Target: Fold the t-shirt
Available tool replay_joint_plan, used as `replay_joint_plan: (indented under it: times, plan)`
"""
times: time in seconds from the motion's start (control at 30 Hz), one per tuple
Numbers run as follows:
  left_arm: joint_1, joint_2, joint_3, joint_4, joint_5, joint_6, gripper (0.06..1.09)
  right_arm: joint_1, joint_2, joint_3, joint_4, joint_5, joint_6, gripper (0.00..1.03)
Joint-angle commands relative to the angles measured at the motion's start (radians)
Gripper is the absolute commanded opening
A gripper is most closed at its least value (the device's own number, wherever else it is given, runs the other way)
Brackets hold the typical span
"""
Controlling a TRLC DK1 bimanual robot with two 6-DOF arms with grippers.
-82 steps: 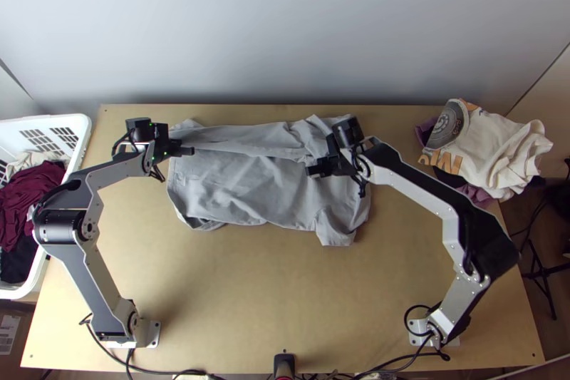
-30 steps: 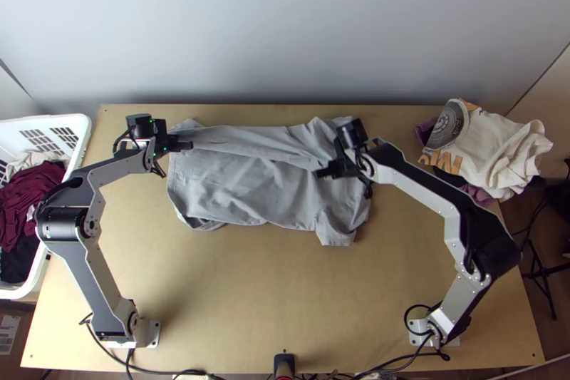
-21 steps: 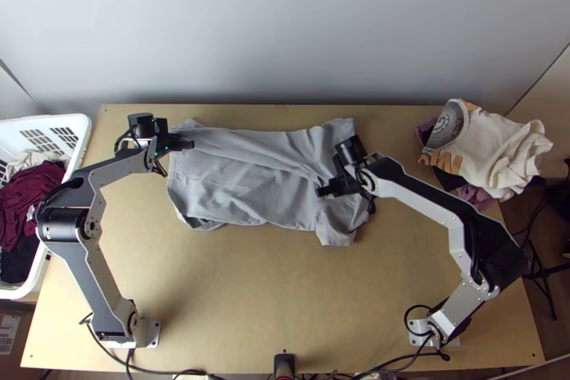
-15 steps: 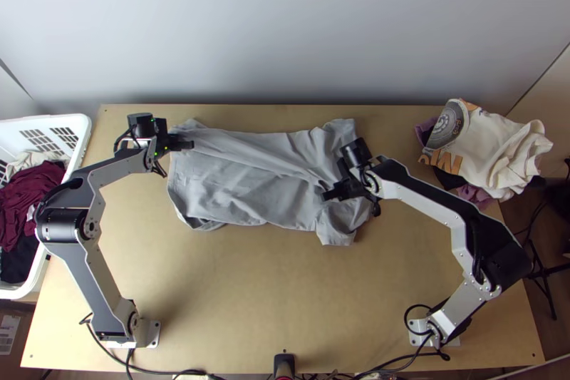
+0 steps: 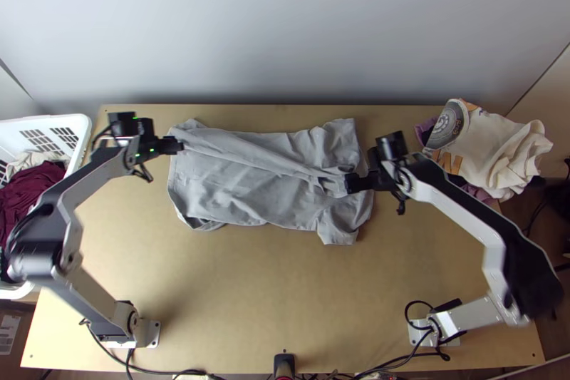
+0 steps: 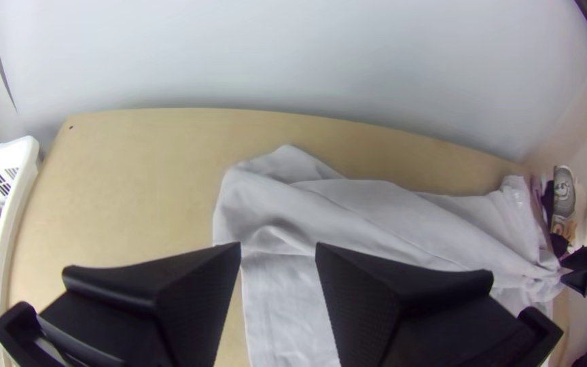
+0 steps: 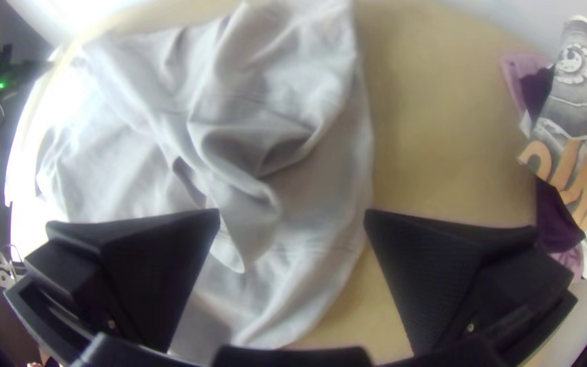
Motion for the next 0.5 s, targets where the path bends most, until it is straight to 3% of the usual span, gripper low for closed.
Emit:
replay_joint_plan:
  times: [0.0, 0.27, 0.47]
  plan:
    - [0.032, -0.271, -0.129, -0.169, 0.061, -0.02, 0.7, -0.017, -0.291, -0.075, -0.005, -0.069, 0.062, 0.99]
    - [0.045, -0.613, -0.402, -0.246, 0.115, -0.004, 0.7, 0.064, -0.478, -0.228, -0.102, -0.071, 0.097, 0.99]
    - [0.019, -0.677, -0.505, -0.312, 0.138, -0.032, 0.71, 0.159, -0.539, -0.377, -0.117, -0.095, 0.185, 0.99]
